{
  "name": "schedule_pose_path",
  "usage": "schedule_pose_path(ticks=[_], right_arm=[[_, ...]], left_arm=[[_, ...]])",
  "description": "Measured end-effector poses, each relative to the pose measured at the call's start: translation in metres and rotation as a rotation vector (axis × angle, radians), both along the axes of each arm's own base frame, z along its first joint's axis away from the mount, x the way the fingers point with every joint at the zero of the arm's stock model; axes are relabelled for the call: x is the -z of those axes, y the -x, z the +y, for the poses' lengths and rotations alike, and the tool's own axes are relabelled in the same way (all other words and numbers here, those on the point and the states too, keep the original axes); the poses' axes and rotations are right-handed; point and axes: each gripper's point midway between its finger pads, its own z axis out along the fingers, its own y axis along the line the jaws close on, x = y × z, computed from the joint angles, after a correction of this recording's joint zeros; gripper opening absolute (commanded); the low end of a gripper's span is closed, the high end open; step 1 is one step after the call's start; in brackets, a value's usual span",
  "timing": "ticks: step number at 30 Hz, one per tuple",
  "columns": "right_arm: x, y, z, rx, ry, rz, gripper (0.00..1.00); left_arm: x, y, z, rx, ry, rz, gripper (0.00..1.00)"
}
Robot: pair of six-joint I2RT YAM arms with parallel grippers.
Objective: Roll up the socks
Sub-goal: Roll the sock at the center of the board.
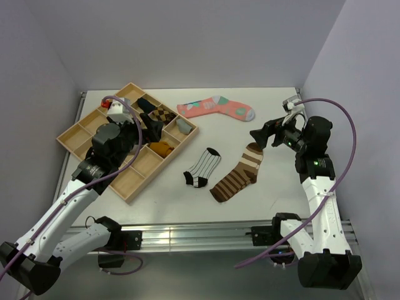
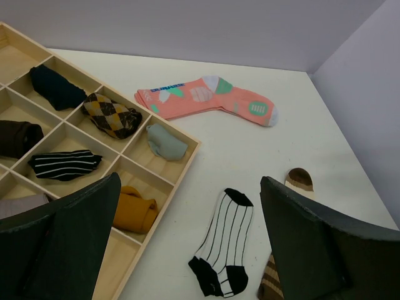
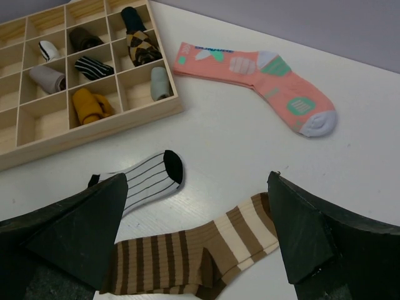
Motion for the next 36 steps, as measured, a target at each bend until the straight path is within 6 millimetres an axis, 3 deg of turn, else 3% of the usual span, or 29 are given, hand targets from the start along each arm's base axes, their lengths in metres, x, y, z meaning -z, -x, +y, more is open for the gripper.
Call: schedule_pose_path(ticks=[9, 14, 16, 19, 24, 29, 36], right_arm=[[0.001, 0.000, 0.001, -0.009, 0.004, 0.001, 0.99], [0.014, -0.008, 0.004, -0.022, 0.016, 0.049, 0.91], [0.022, -0.011, 0.016, -0.044, 0.037, 0.078, 0.84], [0.040, -0.014, 0.052, -0.125, 0.091, 0.139, 0.75], [0.090, -0.012, 0.106, -0.231, 0.204, 0.268, 0.69], [0.139, 0.019, 0.156, -0.346, 0.362, 0.353, 0.62], [0.168, 0.051, 0.197, -0.445, 0.489, 0.370, 0.59]], left_arm=[[0.000, 0.001, -0.001, 0.008, 0.001, 0.001, 1.00], [0.002, 0.000, -0.004, 0.019, -0.001, 0.007, 0.99], [0.005, -0.001, -0.005, 0.025, -0.004, 0.014, 1.00], [0.009, -0.003, -0.007, 0.027, -0.011, 0.026, 1.00], [0.014, -0.005, -0.009, 0.030, -0.017, 0.039, 0.99], [0.019, -0.007, -0.011, 0.032, -0.025, 0.054, 1.00], [0.021, -0.008, -0.011, 0.031, -0.028, 0.058, 1.00]])
